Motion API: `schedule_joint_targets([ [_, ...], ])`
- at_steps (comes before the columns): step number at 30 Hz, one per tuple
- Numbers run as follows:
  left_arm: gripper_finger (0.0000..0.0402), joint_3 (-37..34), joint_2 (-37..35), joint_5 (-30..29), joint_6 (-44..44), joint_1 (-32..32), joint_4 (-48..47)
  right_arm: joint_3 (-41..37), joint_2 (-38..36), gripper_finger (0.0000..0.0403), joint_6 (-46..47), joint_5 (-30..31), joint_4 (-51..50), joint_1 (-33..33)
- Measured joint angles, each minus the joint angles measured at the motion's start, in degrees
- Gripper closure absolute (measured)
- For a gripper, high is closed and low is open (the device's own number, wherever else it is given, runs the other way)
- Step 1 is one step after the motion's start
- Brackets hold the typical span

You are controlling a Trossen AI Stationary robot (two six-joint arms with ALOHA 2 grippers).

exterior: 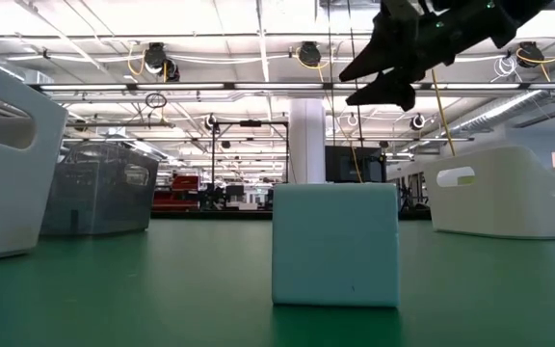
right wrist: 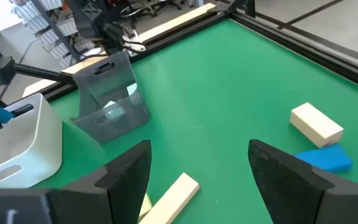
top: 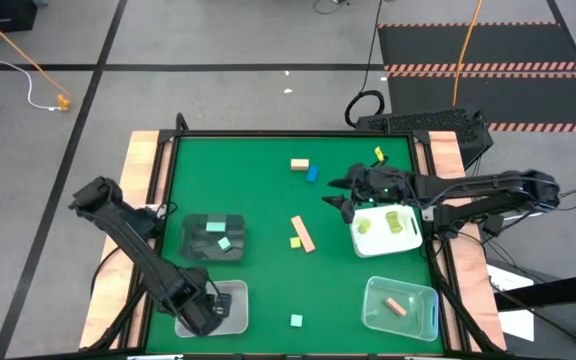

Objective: Sort & place blocks by color
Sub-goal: Put the right blue block into the gray bin, then put the bottom brown block into the bin

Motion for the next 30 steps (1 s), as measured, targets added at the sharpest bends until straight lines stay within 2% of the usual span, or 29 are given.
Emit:
schedule_joint_targets([
  [4,0.0312,0.0,2.4,-0.9,0.0,0.3,-0.3,0.0,2.6,0.0145,0.0,0.0,4.0,0.9],
  [6,0.0299,0.0,3.1,-1.9,0.0,0.6,-0.2,0.0,4.0,0.0145,0.0,0.0,6.2,1.5],
  [14,0.0178,0.0,3.4,-2.4,2.3,2.6,0.0,0.0,9.0,0.0145,0.0,0.0,9.8,4.5],
  [19,0.0132,0.0,3.3,-2.4,9.4,4.2,0.3,0.0,12.2,0.0145,3.1,0.0,12.8,6.4],
  [25,0.0123,0.3,-1.7,-3.7,16.6,6.7,0.8,0.0,15.8,0.0145,10.6,0.2,14.7,7.5],
  [27,0.0129,0.3,-4.6,-6.2,18.6,7.5,0.5,0.0,16.5,0.0145,10.6,0.7,14.8,7.9],
  [30,0.0138,0.4,-9.0,-11.9,22.4,8.4,-0.3,0.0,16.9,0.0145,11.3,4.5,15.0,8.8],
])
